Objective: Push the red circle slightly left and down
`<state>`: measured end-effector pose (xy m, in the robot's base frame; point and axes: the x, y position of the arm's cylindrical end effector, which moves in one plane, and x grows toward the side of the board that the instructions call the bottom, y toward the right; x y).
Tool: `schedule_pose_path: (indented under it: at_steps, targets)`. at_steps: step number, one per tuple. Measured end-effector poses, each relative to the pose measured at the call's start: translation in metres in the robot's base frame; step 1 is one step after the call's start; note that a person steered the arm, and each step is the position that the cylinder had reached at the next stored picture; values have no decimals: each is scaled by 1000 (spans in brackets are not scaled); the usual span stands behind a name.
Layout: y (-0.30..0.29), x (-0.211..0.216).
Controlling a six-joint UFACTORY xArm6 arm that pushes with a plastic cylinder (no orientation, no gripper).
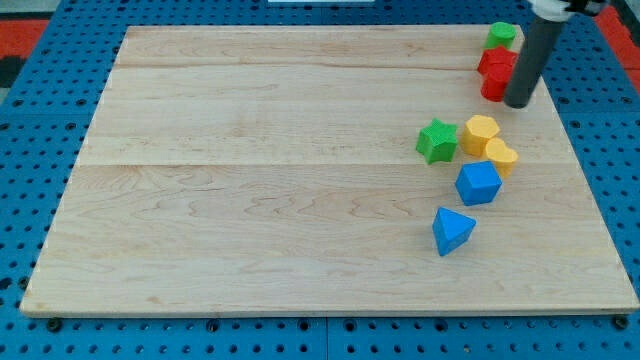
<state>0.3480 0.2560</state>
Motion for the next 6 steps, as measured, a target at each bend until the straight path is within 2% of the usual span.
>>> schedule_pose_path:
  at_steps: [1,2,3,4,5,6]
  targets:
    - [44,-5]
    - [30,-43]
    - [-60,-44]
    - [-150,-27]
    - [-141,-2]
    - [-209,-43]
